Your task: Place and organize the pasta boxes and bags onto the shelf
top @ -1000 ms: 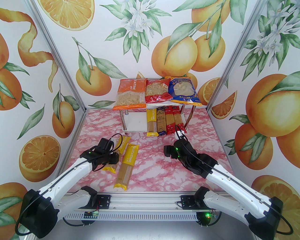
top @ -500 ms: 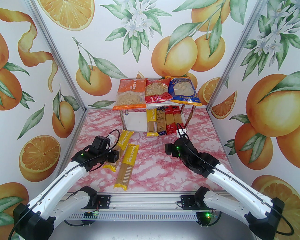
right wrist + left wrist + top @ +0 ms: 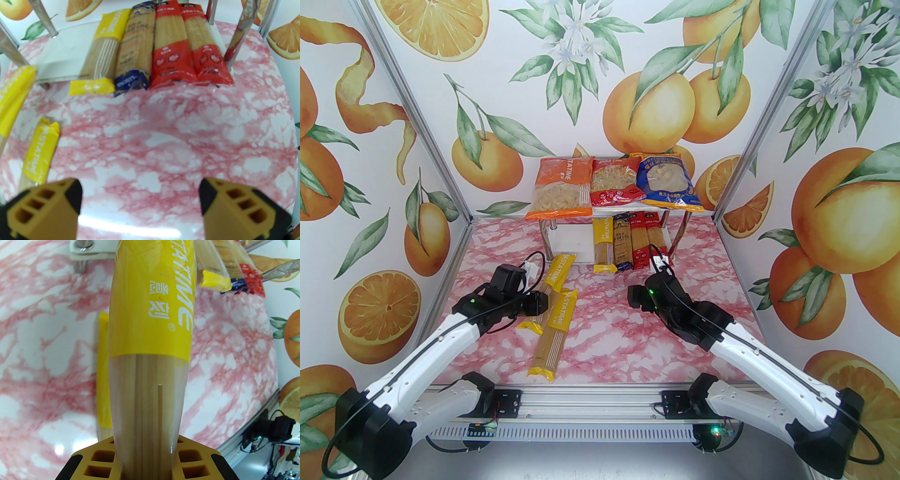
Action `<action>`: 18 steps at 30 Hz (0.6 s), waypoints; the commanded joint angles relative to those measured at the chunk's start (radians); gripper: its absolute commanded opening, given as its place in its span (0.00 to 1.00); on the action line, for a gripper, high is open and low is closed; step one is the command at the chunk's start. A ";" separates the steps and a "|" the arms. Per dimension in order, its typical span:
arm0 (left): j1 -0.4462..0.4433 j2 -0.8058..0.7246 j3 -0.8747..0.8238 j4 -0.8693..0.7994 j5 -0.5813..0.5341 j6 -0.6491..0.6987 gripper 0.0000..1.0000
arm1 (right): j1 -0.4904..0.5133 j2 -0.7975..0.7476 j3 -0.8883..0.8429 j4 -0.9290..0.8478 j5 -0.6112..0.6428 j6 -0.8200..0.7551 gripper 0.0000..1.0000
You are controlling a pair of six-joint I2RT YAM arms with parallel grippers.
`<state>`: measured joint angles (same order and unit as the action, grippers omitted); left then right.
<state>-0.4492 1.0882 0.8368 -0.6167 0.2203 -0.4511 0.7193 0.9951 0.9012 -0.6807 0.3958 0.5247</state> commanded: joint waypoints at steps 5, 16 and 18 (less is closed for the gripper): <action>-0.018 0.104 0.158 0.298 -0.027 0.007 0.00 | -0.010 0.006 0.014 0.013 -0.013 -0.030 0.87; -0.026 0.406 0.369 0.375 -0.090 0.058 0.00 | -0.052 -0.002 0.046 0.010 -0.041 -0.069 0.87; -0.028 0.458 0.405 0.381 -0.111 0.061 0.00 | -0.063 -0.006 0.053 0.005 -0.046 -0.079 0.88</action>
<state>-0.4725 1.5219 1.1393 -0.4023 0.1440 -0.4229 0.6701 0.9958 0.9203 -0.6796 0.3710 0.4751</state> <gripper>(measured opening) 0.251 0.875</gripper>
